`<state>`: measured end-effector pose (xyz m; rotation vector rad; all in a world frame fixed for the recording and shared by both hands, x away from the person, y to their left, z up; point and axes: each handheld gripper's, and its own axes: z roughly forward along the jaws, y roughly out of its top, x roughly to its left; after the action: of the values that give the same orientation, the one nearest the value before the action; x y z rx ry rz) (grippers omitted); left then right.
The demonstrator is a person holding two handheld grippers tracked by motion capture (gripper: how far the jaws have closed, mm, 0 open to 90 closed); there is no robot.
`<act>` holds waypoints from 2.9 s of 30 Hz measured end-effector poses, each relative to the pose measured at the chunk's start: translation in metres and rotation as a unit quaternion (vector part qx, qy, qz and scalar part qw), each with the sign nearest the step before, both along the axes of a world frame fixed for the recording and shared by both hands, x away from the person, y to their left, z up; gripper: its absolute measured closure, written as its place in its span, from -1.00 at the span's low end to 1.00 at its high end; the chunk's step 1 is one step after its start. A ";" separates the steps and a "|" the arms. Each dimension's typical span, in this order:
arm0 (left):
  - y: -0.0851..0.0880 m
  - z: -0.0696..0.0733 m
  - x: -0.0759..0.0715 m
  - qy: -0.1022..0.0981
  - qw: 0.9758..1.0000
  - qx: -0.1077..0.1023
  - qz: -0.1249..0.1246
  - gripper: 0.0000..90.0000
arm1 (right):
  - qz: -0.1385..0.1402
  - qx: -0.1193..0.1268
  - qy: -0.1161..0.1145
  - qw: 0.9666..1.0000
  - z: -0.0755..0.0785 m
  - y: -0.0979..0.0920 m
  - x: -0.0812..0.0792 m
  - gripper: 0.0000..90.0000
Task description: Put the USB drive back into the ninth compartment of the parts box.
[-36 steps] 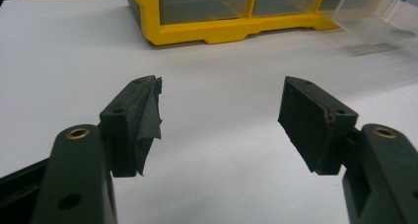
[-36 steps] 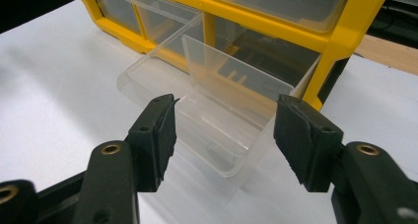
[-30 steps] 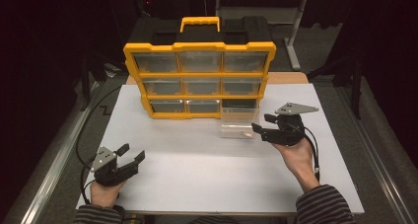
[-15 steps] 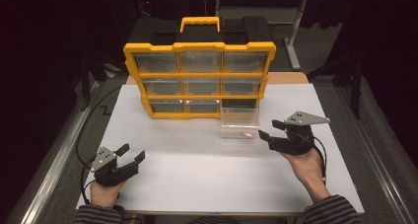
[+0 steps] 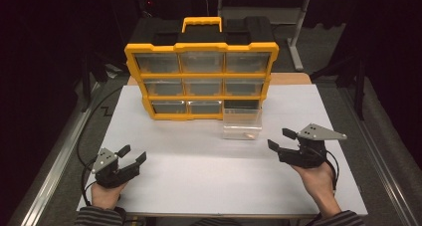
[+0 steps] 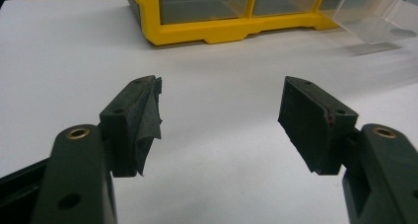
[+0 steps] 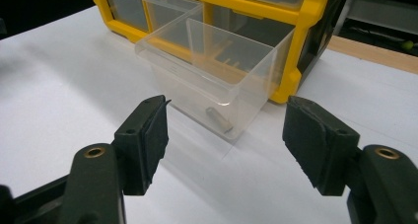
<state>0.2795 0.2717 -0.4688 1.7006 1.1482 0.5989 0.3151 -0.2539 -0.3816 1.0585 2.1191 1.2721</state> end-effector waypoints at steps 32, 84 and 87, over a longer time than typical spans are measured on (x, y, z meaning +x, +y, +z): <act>0.000 0.000 0.000 0.001 1.000 0.001 0.001 -0.27 | -0.044 0.020 -0.012 0.999 -0.031 -0.034 -0.028 -0.34; 0.002 0.000 -0.004 0.001 1.000 0.003 0.010 -0.27 | -0.113 0.048 -0.006 0.992 -0.076 -0.080 -0.043 -0.38; 0.004 0.000 -0.006 0.000 1.000 -0.002 0.013 -0.27 | -0.123 0.056 -0.002 0.991 -0.078 -0.085 -0.045 -0.38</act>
<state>0.2738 0.2754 -0.4685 1.6850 1.1719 0.6110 0.2703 -0.3387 -0.4592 1.3173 1.8624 1.2828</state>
